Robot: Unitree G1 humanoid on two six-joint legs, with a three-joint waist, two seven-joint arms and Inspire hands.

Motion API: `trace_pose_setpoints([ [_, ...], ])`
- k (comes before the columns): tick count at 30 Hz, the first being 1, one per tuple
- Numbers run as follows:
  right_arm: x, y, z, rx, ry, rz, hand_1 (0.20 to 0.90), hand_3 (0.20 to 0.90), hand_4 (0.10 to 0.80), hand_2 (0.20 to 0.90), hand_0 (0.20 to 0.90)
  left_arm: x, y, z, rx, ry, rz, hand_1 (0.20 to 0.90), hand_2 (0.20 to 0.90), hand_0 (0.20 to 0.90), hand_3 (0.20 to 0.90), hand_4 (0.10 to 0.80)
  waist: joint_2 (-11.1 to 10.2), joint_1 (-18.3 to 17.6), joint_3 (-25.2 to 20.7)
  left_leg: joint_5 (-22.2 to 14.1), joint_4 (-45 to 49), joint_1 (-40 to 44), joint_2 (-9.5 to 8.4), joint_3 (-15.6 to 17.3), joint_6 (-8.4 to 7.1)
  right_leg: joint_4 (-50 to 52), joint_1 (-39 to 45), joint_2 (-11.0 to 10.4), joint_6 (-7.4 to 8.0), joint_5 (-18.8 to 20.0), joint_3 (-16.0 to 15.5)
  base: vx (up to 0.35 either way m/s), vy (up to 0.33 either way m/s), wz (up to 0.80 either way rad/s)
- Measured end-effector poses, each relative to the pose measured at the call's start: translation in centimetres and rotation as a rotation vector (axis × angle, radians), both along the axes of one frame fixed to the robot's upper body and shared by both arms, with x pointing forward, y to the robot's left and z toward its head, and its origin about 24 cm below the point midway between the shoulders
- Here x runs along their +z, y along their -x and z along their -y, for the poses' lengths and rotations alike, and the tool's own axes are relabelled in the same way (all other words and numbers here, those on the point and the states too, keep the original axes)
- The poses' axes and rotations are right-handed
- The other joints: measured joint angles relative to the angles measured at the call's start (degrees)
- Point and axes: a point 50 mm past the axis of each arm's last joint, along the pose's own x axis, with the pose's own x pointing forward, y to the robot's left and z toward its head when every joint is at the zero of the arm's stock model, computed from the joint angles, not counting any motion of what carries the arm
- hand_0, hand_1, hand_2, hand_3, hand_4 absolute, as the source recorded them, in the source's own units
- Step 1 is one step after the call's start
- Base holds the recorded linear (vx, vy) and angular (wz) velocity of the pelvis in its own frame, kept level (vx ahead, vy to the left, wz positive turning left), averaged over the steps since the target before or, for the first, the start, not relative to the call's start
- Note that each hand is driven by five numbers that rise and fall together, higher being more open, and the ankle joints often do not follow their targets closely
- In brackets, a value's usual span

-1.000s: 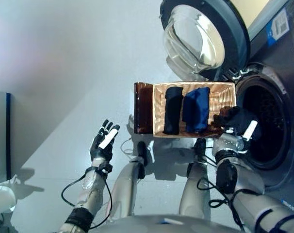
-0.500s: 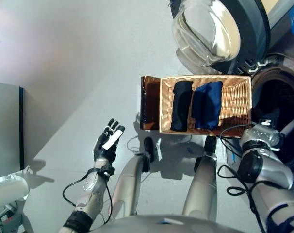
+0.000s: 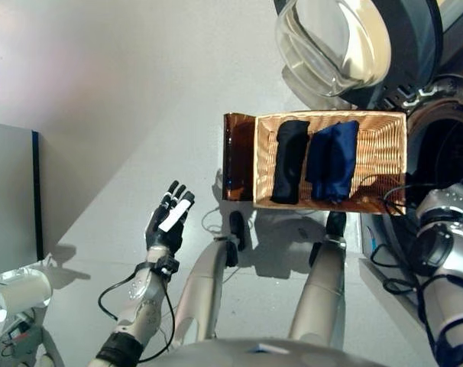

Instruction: Pick up the clothes and place them into the washing machine

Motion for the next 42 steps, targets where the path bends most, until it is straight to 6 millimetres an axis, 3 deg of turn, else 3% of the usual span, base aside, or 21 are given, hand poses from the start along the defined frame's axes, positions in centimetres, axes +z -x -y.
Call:
trace_pose_setpoints([
  [2, 0.2, 0.0, 0.1, -0.001, 0.005, 0.002, 0.2, 0.2, 0.3, 0.2, 0.2, 0.0, 0.0, 0.0, 0.001, -0.001, -0.002, 0.9, 0.9, 0.9, 0.9, 0.8, 0.0, 0.1, 0.0, 0.0, 0.0, -0.1, -0.07, -0.1, 0.0, 0.0, 0.0, 0.0, 0.0, 0.0, 0.0, -0.001, 0.001, 0.04],
  [3, 0.2, 0.0, 0.1, 0.0, 0.004, 0.004, 0.447, 0.447, 0.476, 0.447, 0.447, 0.0, 0.0, 0.0, 0.001, -0.001, -0.002, 0.9, 0.9, 0.9, 0.9, 0.8, 0.0, 0.1, 0.0, 0.0, 0.1, -0.1, -0.08, -0.1, 0.01, 0.0, 0.0, 0.0, 0.0, 0.0, 0.0, 0.0, 0.0, 0.0],
  [4, 0.2, -0.1, 0.0, 0.001, 0.003, 0.004, 0.9, 0.9, 0.8, 0.9, 0.9, 0.0, 0.0, 0.0, 0.001, -0.001, -0.001, 0.9, 0.9, 0.9, 0.9, 0.8, 0.0, 0.1, 0.0, 0.0, 0.1, -0.1, -0.1, -0.1, 0.03, 0.1, 0.0, 0.0, 0.0, 0.0, 0.0, 0.0, 0.0, 0.0],
  [13, -0.5, 0.0, -0.2, 0.004, -0.024, -0.025, 0.9, 0.9, 0.8, 0.9, 0.9, -0.1, 0.0, 0.0, 0.003, -0.001, -0.004, 0.9, 0.9, 0.9, 0.9, 0.8, -0.2, 0.1, -0.4, -0.6, 1.4, -0.3, 0.07, -0.2, 0.2, 0.4, 0.3, 0.1, -0.02, -0.1, 0.2, 0.0, 0.0, 0.0],
  [20, -1.3, -0.8, -1.3, 0.061, 0.002, -0.047, 0.9, 0.9, 0.8, 0.9, 0.9, -0.7, 0.8, -0.3, 0.019, 0.008, -0.036, 0.9, 0.9, 0.9, 0.9, 0.8, -1.9, 0.0, -3.7, -0.6, 1.2, -0.1, 0.53, -0.1, 0.11, -1.3, 0.9, 0.8, 0.21, 0.4, 0.1, 0.014, 0.006, -0.04],
  [26, -3.6, -2.1, -4.0, 0.145, -0.023, -0.089, 0.9, 0.9, 0.8, 0.9, 0.9, -1.8, 1.3, -0.7, 0.035, 0.0, -0.09, 0.9, 0.9, 0.9, 0.9, 0.8, -2.3, -0.7, -3.7, -0.1, -2.7, 4.5, 0.58, 0.6, 0.32, -7.8, 6.5, 1.0, 0.57, 3.1, -0.3, 0.026, 0.005, -0.1],
  [30, -6.3, -2.3, -6.3, 0.293, 0.014, -0.226, 0.9, 0.9, 0.8, 0.9, 0.9, -2.1, 1.4, -0.9, 0.043, -0.008, -0.104, 0.9, 0.9, 0.9, 0.9, 0.8, -3.4, -1.2, -3.6, 1.7, -7.3, 8.3, 0.54, 0.6, 0.0, -12.5, 10.5, 1.1, 0.36, 4.9, -1.4, 0.037, -0.036, -0.03],
  [38, -10.6, -1.4, -9.0, 0.597, 0.151, -0.536, 0.9, 0.9, 0.8, 0.9, 0.9, -2.5, 1.5, -1.4, 0.054, -0.032, -0.118, 0.9, 0.9, 0.9, 0.9, 0.8, -5.5, -1.3, -3.6, 3.9, -14.7, 16.0, 0.67, 0.4, -0.66, -18.6, 18.1, 1.5, 0.5, 6.5, -3.4, 0.037, -0.029, -0.01],
  [42, -12.6, -1.3, -11.1, 0.846, 0.309, -0.718, 0.9, 0.9, 0.8, 0.9, 0.9, -2.6, 1.4, -2.5, 0.101, -0.056, -0.119, 0.9, 0.9, 0.9, 0.9, 0.8, -7.0, -1.3, -3.5, 4.3, -16.4, 18.8, 1.06, 0.0, -1.02, -20.0, 21.0, 1.9, 0.36, 6.6, -4.4, 0.039, -0.043, 0.02],
])
